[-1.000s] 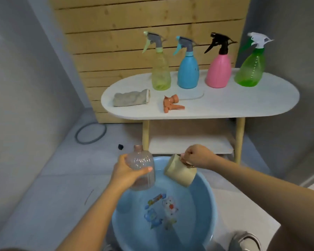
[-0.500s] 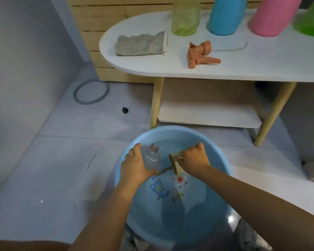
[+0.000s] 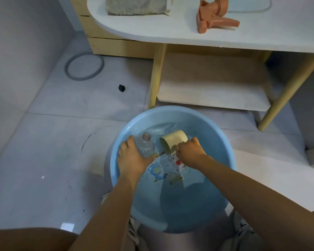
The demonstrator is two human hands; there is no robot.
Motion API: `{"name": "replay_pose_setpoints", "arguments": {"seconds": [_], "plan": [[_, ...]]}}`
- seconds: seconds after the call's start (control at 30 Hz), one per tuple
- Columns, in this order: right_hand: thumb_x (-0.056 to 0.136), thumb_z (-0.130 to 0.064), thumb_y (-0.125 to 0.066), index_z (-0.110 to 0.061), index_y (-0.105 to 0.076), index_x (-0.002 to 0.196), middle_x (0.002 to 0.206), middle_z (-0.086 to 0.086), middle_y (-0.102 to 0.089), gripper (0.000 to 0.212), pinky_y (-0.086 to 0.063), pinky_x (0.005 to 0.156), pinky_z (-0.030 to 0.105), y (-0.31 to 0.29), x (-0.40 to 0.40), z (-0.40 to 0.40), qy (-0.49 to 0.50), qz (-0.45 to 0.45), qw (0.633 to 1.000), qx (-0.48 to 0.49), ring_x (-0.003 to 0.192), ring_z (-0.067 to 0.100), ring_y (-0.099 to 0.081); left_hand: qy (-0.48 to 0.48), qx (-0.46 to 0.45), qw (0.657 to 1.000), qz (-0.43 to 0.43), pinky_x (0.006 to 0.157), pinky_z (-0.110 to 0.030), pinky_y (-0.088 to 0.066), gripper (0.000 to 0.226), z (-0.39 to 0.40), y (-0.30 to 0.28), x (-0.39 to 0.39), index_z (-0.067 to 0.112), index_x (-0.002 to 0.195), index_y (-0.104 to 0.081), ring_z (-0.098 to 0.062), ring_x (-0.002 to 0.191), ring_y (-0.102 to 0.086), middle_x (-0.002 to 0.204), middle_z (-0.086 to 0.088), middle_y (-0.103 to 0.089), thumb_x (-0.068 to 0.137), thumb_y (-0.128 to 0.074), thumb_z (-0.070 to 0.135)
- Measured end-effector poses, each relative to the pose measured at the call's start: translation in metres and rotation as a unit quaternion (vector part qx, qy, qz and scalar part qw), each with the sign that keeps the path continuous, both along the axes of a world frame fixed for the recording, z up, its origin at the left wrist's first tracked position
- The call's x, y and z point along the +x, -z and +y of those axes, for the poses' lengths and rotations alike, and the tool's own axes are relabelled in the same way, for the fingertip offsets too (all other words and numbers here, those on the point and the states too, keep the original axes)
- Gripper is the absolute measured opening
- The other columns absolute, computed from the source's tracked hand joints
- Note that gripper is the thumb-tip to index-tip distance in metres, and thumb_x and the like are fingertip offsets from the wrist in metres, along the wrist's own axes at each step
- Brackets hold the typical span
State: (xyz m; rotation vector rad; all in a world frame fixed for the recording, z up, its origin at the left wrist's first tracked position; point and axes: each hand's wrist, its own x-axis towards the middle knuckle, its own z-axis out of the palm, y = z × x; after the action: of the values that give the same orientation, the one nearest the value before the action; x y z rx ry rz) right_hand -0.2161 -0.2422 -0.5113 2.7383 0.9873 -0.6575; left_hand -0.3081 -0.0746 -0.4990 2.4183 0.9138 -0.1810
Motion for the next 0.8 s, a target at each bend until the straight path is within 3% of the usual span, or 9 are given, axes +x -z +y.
{"name": "replay_pose_setpoints", "arguments": {"seconds": [0.13,0.23,0.33,0.4,0.43,0.5,0.57,0.7,0.8], "plan": [[0.095,-0.017,-0.032,-0.023,-0.036,0.062,0.058,-0.004,-0.040,0.034,-0.026,0.099,0.033,0.007,0.001,-0.003,0.016,0.025,0.999,0.021,0.069,0.023,-0.044,-0.020,-0.024,0.999,-0.014,0.106,-0.044,-0.034,0.109,0.002,0.002,-0.002,0.016,0.144,-0.023,-0.032,0.132,-0.033,0.142,-0.012,-0.034,0.059,-0.083,0.048],[0.095,-0.020,-0.032,-0.025,-0.056,0.070,0.054,-0.004,-0.043,0.035,-0.025,0.098,0.030,0.008,0.002,-0.001,0.028,0.042,0.996,0.070,0.059,0.017,-0.038,-0.028,-0.038,0.999,-0.026,0.107,-0.045,-0.034,0.110,0.002,0.002,-0.003,0.016,0.144,-0.024,-0.032,0.132,-0.033,0.141,-0.012,-0.035,0.058,-0.084,0.049],[0.096,-0.022,-0.034,-0.022,-0.070,0.092,0.064,-0.001,-0.057,0.035,-0.025,0.092,0.029,0.007,0.001,-0.004,0.075,0.062,0.987,0.129,0.068,0.019,-0.048,-0.023,-0.045,0.998,-0.037,0.106,-0.044,-0.035,0.111,0.002,0.000,-0.005,0.016,0.144,-0.024,-0.032,0.131,-0.034,0.141,-0.012,-0.035,0.057,-0.085,0.048],[0.097,-0.030,-0.042,-0.019,-0.065,0.070,0.066,0.003,-0.057,0.036,-0.029,0.082,0.029,0.006,0.003,-0.010,0.124,0.074,0.976,0.164,0.073,0.023,-0.050,-0.025,-0.057,0.997,-0.050,0.105,-0.042,-0.036,0.111,0.002,-0.001,-0.005,0.016,0.143,-0.025,-0.031,0.131,-0.035,0.140,-0.010,-0.035,0.055,-0.087,0.044],[0.095,-0.033,-0.048,-0.018,-0.052,0.056,0.059,0.002,-0.049,0.042,-0.029,0.072,0.028,0.006,0.004,-0.013,0.161,0.087,0.965,0.185,0.068,0.023,-0.046,-0.031,-0.068,0.995,-0.059,0.104,-0.040,-0.036,0.110,0.002,-0.001,-0.004,0.016,0.143,-0.027,-0.030,0.130,-0.035,0.139,-0.010,-0.036,0.055,-0.088,0.041],[0.089,-0.038,-0.059,-0.016,-0.030,0.049,0.050,-0.001,-0.031,0.055,-0.024,0.056,0.027,0.003,0.003,-0.020,0.256,0.129,0.928,0.237,0.054,0.016,-0.035,-0.040,-0.094,0.991,-0.086,0.101,-0.037,-0.037,0.107,0.001,-0.002,-0.004,0.015,0.140,-0.032,-0.028,0.127,-0.039,0.136,-0.010,-0.039,0.052,-0.089,0.036],[0.083,-0.039,-0.068,-0.016,-0.025,0.049,0.050,-0.002,-0.025,0.060,-0.021,0.047,0.024,0.000,0.001,-0.028,0.339,0.179,0.874,0.299,0.047,0.012,-0.028,-0.043,-0.115,0.987,-0.107,0.097,-0.033,-0.039,0.105,0.000,-0.004,-0.004,0.015,0.138,-0.035,-0.027,0.124,-0.041,0.134,-0.009,-0.040,0.050,-0.091,0.033],[0.073,-0.041,-0.077,-0.017,-0.030,0.048,0.053,0.002,-0.029,0.059,-0.024,0.050,0.026,-0.005,-0.004,-0.043,0.422,0.238,0.793,0.370,0.049,0.014,-0.028,-0.030,-0.146,0.980,-0.130,0.091,-0.020,-0.032,0.107,-0.005,-0.010,-0.006,0.017,0.142,-0.029,-0.022,0.125,-0.040,0.138,-0.007,-0.035,0.055,-0.090,0.026],[0.071,-0.043,-0.078,-0.016,-0.032,0.051,0.063,0.010,-0.033,0.057,-0.025,0.057,0.029,-0.008,-0.008,-0.049,0.440,0.246,0.769,0.393,0.060,0.019,-0.032,-0.029,-0.163,0.976,-0.144,0.091,-0.017,-0.028,0.108,-0.009,-0.014,-0.006,0.020,0.144,-0.024,-0.020,0.128,-0.037,0.140,-0.005,-0.032,0.058,-0.090,0.025]]}}
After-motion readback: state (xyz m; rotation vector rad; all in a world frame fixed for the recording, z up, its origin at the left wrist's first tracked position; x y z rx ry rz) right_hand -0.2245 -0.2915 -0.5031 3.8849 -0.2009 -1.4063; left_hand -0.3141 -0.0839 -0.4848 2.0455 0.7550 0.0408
